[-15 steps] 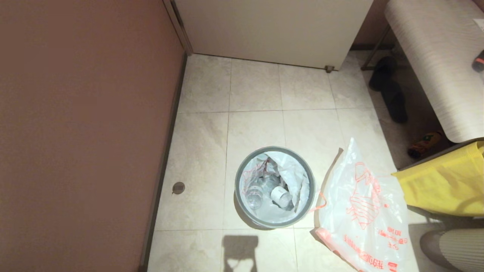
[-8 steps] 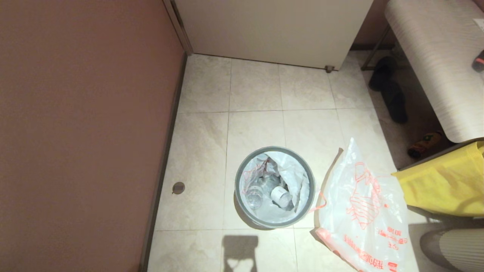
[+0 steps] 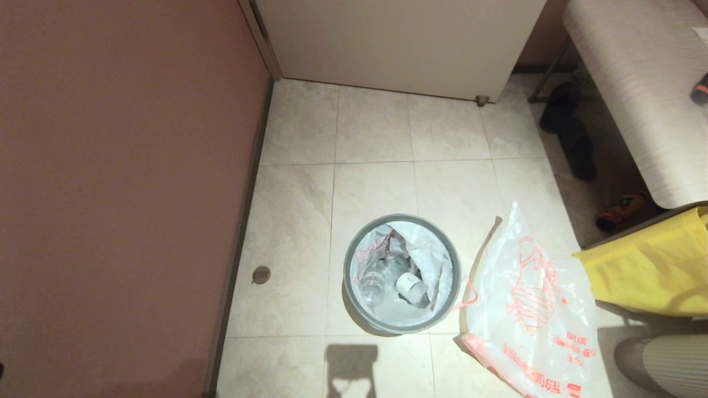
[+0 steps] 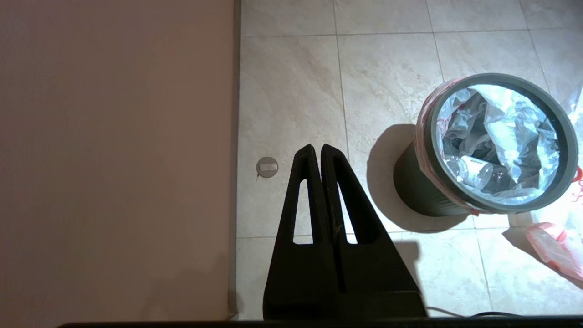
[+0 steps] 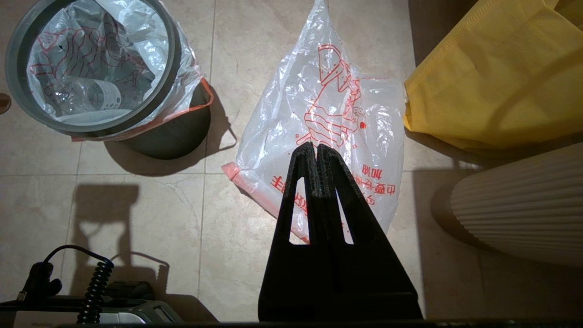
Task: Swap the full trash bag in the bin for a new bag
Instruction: Place the trash can ring on the floor
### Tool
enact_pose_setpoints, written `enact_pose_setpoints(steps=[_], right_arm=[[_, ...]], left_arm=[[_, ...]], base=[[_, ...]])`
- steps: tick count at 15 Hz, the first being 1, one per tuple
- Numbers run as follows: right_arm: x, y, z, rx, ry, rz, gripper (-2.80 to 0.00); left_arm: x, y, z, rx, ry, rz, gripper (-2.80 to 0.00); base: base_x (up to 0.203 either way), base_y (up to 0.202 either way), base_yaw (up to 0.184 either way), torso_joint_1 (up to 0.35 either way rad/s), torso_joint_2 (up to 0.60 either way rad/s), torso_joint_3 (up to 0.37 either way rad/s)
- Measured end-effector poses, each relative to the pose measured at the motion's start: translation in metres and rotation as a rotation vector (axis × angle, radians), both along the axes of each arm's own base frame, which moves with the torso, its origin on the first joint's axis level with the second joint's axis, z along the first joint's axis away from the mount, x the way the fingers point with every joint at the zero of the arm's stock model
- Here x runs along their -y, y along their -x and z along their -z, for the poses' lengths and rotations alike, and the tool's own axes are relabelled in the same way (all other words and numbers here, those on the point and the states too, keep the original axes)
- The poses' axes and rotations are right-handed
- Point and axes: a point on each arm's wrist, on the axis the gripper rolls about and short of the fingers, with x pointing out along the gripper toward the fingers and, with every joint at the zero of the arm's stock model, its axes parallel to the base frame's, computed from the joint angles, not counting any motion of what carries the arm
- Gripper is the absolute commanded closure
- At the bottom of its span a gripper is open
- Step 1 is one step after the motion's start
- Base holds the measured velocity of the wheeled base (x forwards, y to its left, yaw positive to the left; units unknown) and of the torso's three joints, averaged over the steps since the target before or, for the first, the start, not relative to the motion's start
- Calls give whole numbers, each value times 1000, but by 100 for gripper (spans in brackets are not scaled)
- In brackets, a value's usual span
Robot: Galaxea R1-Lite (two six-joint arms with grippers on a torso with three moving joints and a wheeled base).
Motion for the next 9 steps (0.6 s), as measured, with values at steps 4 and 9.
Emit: enact_pose_setpoints(steps=[4,9], right_arm=[[0,0,0,0,0,0,0],[0,0,0,0,0,0,0]], left_arm=[[7,-62,-45,-235,-16,147,0],[71,-161,-38,-606,-57,227,0]], base=[[0,0,0,0,0,0],[0,0,0,0,0,0]])
